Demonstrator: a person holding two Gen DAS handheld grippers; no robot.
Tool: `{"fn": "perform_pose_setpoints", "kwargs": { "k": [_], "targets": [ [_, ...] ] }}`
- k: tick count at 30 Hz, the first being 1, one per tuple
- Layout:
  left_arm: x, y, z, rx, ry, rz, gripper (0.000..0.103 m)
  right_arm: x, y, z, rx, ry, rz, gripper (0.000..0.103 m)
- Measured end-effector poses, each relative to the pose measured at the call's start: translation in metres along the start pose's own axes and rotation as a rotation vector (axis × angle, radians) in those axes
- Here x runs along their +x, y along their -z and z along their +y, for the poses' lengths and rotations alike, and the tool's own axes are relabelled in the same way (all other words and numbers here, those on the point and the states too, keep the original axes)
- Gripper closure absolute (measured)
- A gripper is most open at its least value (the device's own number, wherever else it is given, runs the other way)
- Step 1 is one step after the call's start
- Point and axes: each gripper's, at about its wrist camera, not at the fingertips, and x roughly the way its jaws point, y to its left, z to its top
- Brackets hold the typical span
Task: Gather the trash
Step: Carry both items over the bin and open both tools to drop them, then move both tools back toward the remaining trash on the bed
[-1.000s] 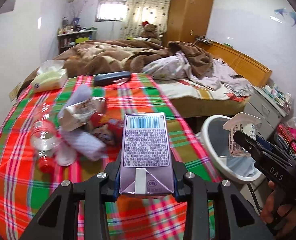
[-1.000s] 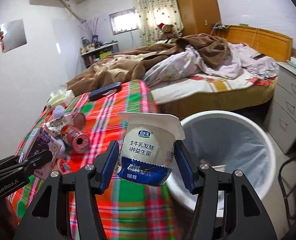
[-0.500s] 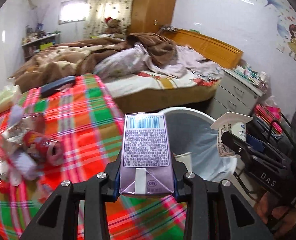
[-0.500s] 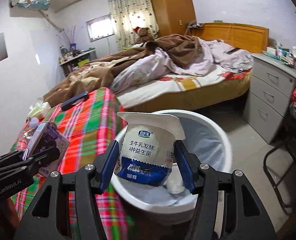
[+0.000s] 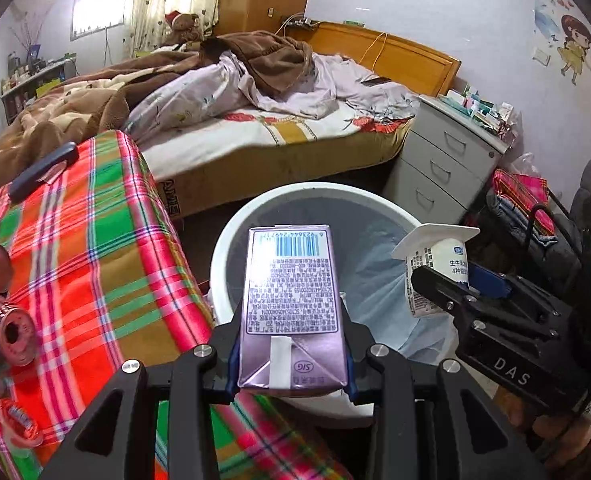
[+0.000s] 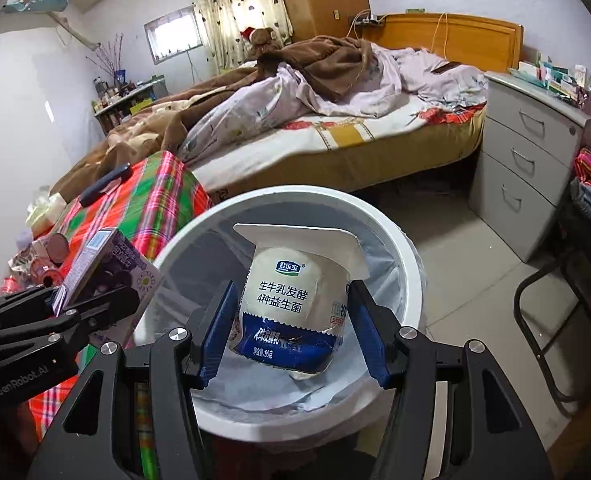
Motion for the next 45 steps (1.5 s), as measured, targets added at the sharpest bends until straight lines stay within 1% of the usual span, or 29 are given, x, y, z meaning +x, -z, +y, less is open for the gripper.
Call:
{"fn": "perform_pose_setpoints", "kwargs": {
  "k": [4, 6, 8, 13, 15, 18, 22, 31, 38, 41, 45],
  "targets": [
    [0.014, -0.003, -0.001, 0.005, 0.026, 0.024, 0.064, 0.01, -0.001, -0.005, -0.015, 0.014, 0.036, 0.044],
    [0.017, -0.004, 0.0, 0.0, 0.032, 0.025, 0.056, 0.013, -0.001, -0.007, -0.019, 0.025, 0.041, 0.044],
    [0.018, -0.004, 0.002, -0.008, 0.031, 0.022, 0.051, 0.014, -0.001, -0.007, -0.021, 0.018, 0.046, 0.044],
    [0.017, -0.005, 0.008, -0.021, 0.014, 0.017, 0.05, 0.015, 0.0, -0.008, -0.017, 0.032, 0.048, 0.043],
    [0.014, -0.004, 0.01, -0.026, 0.013, 0.012, 0.05, 0.013, 0.0, -0.008, -0.012, 0.034, 0.044, 0.034],
    [0.005, -0.003, 0.012, -0.029, -0.006, -0.001, 0.05, 0.01, 0.0, -0.008, -0.009, 0.029, 0.038, 0.034],
    [-0.008, 0.002, 0.016, -0.044, -0.004, -0.018, 0.05, 0.003, 0.0, -0.005, -0.005, 0.026, 0.019, 0.034],
    [-0.042, 0.014, 0.033, -0.07, -0.04, -0.063, 0.05, -0.009, 0.0, 0.013, -0.017, 0.007, -0.012, 0.034],
    [-0.07, 0.031, 0.055, -0.107, -0.066, -0.093, 0.05, -0.018, 0.0, 0.034, -0.043, -0.02, -0.038, 0.034],
    [-0.082, 0.038, 0.067, -0.118, -0.104, -0.104, 0.05, -0.02, 0.001, 0.045, -0.058, -0.036, -0.047, 0.034],
    [-0.094, 0.046, 0.083, -0.148, -0.124, -0.115, 0.05, -0.022, 0.002, 0.06, -0.08, -0.054, -0.053, 0.034]
  ]
}}
